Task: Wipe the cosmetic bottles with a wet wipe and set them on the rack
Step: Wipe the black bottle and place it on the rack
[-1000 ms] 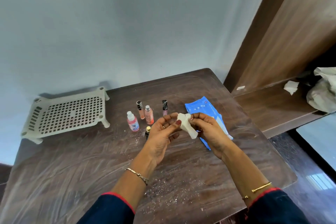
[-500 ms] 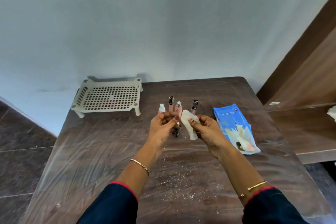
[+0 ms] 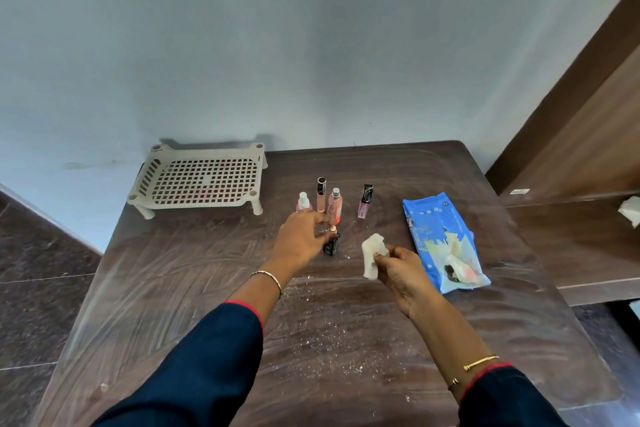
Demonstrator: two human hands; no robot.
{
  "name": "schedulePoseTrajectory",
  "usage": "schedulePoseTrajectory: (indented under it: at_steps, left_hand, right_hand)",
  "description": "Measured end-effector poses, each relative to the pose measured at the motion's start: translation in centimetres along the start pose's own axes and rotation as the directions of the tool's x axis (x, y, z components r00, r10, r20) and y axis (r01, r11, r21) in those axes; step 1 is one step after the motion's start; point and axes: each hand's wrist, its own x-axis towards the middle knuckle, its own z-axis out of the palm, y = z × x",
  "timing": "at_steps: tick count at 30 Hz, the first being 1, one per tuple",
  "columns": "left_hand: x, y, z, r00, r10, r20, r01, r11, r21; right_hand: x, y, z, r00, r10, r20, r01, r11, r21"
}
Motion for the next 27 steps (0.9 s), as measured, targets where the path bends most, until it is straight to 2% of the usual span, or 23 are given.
schedulePoseTrajectory:
  at_steps: [12, 14, 16, 20, 22, 24, 26, 27]
  left_hand:
    - [0.8, 0.1, 0.8, 0.993, 0.112, 0.043, -0.117, 0.982, 0.145]
    - [0.8, 0.1, 0.9, 0.995, 0.095, 0.042, -0.098, 0.992, 0.084]
    - [0.7, 0.3, 0.8, 0.999, 0.026, 0.021, -0.025, 0.998, -0.057]
    - [0.0, 0.9, -0.2, 0.995, -0.094, 0.014, 0.094, 0.944, -0.316]
    - [-0.5, 1.3, -1.1, 0.993, -0.109, 0.039, 0.116, 0.915, -0.387]
    - [-0.9, 1.9, -2.1, 0.991, -0.111, 0.069, 0.13, 0.874, -0.468]
    - [-1.4, 2.5, -2.9, 0.99, -0.116, 0.083, 0.143, 0.823, -0.55]
    - [-1.5, 2.8, -3.1, 0.989, -0.115, 0.09, 0.146, 0.798, -0.584]
  right_hand:
    - [-0.2, -0.3, -0.7, 0.997, -0.046, -0.061, 0.046, 0.999, 0.006]
    - [-0.3, -0.4, -0.8, 0.993, -0.09, -0.073, 0.089, 0.996, -0.016]
    - [-0.4, -0.7, -0.8, 0.983, -0.16, -0.094, 0.158, 0.987, -0.032]
    - [-0.7, -1.7, -0.6, 0.929, -0.334, -0.159, 0.322, 0.942, -0.098]
    - [-1.3, -2.3, -0.4, 0.873, -0.467, -0.138, 0.437, 0.876, -0.202]
    - [-2.2, -3.1, 0.2, 0.755, -0.655, -0.035, 0.614, 0.725, -0.312]
    - [-3.1, -3.8, 0.9, 0.559, -0.815, 0.151, 0.781, 0.456, -0.426]
    - [-3.4, -4.0, 1.2, 0.459, -0.851, 0.256, 0.828, 0.304, -0.472]
